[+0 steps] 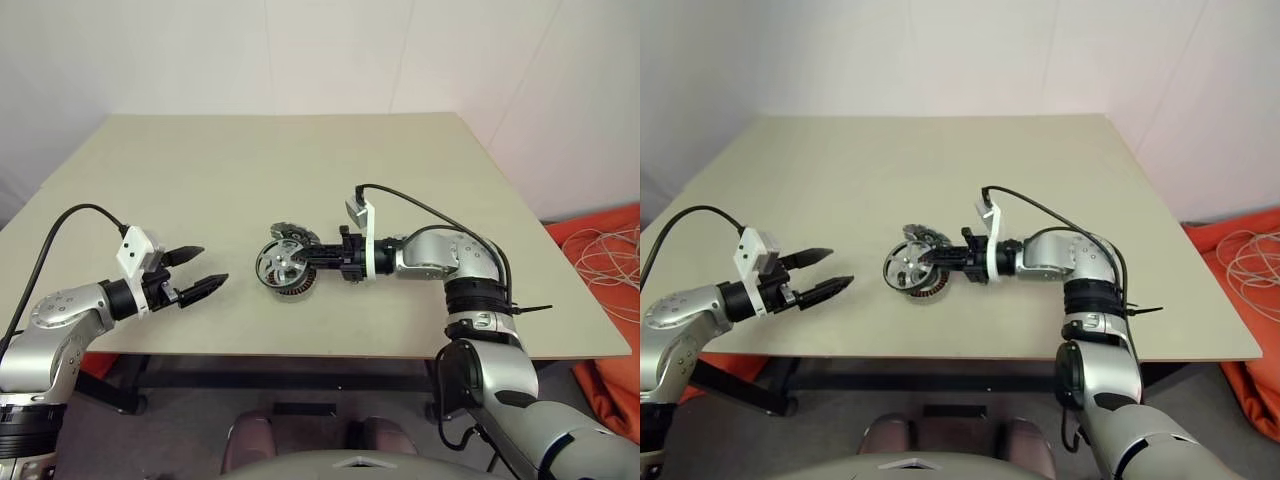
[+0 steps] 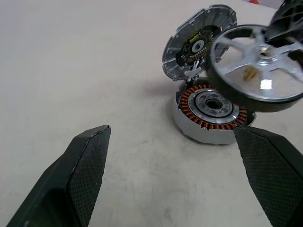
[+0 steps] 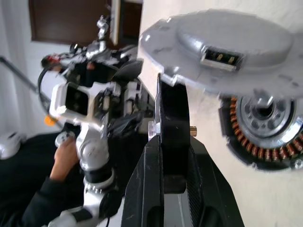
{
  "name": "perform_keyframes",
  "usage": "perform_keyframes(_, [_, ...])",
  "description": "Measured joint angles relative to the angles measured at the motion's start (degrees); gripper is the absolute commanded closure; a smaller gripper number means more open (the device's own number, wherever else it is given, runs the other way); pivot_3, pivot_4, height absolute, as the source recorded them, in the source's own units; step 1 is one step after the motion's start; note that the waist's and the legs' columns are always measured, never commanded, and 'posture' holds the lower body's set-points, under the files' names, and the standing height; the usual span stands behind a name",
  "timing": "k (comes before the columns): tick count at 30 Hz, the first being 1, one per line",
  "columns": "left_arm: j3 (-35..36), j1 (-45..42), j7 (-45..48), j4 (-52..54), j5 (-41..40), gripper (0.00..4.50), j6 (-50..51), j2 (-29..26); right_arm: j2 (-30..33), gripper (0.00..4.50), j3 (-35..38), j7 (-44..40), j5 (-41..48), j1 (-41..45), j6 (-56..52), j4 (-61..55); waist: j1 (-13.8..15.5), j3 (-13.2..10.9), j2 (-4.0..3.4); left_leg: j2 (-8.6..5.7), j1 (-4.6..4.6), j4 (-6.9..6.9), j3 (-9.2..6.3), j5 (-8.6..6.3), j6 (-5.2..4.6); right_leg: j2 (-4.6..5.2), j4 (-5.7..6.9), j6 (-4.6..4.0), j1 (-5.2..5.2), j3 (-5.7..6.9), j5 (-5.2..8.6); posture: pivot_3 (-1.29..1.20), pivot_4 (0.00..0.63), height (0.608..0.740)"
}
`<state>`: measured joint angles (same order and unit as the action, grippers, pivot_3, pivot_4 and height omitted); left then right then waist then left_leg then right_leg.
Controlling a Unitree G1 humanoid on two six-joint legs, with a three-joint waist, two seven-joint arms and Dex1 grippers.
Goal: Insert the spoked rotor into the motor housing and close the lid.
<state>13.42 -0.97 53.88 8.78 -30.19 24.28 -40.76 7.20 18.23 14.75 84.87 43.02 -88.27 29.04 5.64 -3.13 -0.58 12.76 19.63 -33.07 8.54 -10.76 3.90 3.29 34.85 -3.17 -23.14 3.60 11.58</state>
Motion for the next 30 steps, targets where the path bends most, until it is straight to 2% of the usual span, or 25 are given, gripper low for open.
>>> perform_keyframes(10, [0.0, 0.0, -0.7, 0.6, 0.0, 0.10, 0.1, 0.1, -1.0, 4.17, 1.4, 1.7, -2.6, -0.3, 3.4, 0.0, 0.0, 0.0, 0.00, 0.01, 0.01, 0.01, 0.00, 0.02, 0.03, -0.01, 0.02, 0.02, -0.01, 0.00, -0.01, 0.00, 0.000, 0.740])
perform_keyframes(30, [0.0, -0.3, -1.6, 0.7, 0.0, 0.10, 0.1, 0.2, -3.1, 4.17, 2.6, -3.4, -12.0, -1.1, 5.3, 0.9, 0.0, 0.0, 0.00, 0.01, 0.00, 0.01, 0.00, 0.02, 0.04, -0.01, 0.04, 0.01, -0.02, 0.00, -0.01, 0.00, 0.000, 0.740])
